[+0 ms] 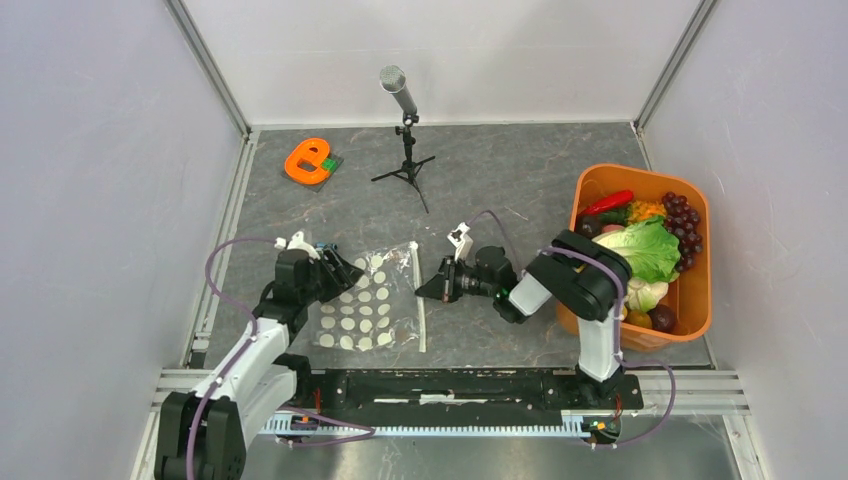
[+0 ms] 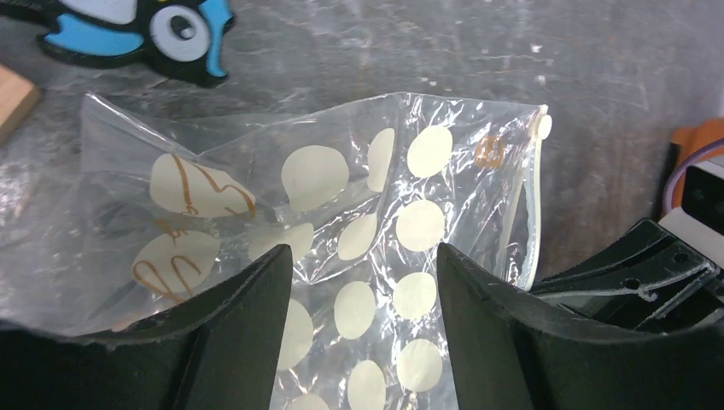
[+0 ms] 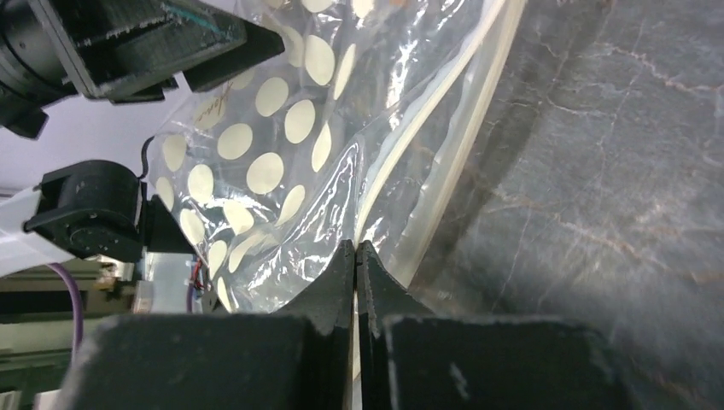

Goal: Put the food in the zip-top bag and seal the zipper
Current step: Pick up the zipper food storage bag at the center of the board, then open the zipper of the food storage bag.

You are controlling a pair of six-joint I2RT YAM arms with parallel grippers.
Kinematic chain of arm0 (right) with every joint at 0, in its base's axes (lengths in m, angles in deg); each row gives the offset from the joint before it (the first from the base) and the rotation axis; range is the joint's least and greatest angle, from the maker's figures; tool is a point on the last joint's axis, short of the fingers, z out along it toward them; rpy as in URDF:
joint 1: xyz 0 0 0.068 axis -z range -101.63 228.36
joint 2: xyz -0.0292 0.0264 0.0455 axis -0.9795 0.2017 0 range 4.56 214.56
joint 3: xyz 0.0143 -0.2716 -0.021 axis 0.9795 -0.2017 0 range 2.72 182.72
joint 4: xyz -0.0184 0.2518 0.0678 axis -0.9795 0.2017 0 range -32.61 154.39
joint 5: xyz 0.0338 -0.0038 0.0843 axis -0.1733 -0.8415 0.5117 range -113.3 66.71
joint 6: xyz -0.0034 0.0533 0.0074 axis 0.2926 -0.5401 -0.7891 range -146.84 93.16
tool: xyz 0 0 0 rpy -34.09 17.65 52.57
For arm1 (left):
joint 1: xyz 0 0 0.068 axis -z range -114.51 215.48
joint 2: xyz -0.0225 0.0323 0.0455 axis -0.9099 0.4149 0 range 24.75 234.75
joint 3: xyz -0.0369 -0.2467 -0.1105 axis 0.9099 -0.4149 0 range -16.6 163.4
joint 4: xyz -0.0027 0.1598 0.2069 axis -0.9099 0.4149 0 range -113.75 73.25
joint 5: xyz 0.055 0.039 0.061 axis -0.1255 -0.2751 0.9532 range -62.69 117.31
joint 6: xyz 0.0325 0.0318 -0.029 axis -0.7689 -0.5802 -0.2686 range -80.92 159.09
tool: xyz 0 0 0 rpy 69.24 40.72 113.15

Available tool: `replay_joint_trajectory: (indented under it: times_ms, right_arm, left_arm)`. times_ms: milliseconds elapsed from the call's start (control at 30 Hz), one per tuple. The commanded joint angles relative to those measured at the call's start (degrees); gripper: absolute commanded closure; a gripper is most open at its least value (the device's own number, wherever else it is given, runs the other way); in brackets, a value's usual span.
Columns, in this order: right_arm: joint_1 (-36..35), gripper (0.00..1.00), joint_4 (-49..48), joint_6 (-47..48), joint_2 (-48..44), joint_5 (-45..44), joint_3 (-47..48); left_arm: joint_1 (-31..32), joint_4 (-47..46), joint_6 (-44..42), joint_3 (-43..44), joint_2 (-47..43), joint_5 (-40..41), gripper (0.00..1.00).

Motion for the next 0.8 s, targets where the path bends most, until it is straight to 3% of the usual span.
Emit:
replay_joint_trajectory:
  times_ms: [0,167,367,600,767]
  right_arm:
    - [-0.24,1.0,6.44,10.88,-12.7,-5.88,-3.79]
    - [-0.44,1.0,23.56,22.42,-27.14,-16.33,-5.47]
    - [-0.78,1.0,32.1,28.61,-37.56,-21.72,-5.27]
    - [-2.02,1.0,38.57,30.49,-46.8,-30.71,-5.46]
    - [-2.41,1.0,39.71,30.69,-48.38,-30.68,-5.1]
  left_arm:
    - [0.16,0.94,-1.45,6.26,-2.94,-4.97,0.31]
    - [2.17,2.7,-3.38,16.26,-3.23,-8.73,0.31]
    - [18.67,12.08,-8.66,34.51,6.18,1.63,0.32]
    - [29.75,12.35,-9.26,40.07,12.97,7.47,0.35]
    - [37.47,12.81,-10.4,43.17,17.1,13.42,0.36]
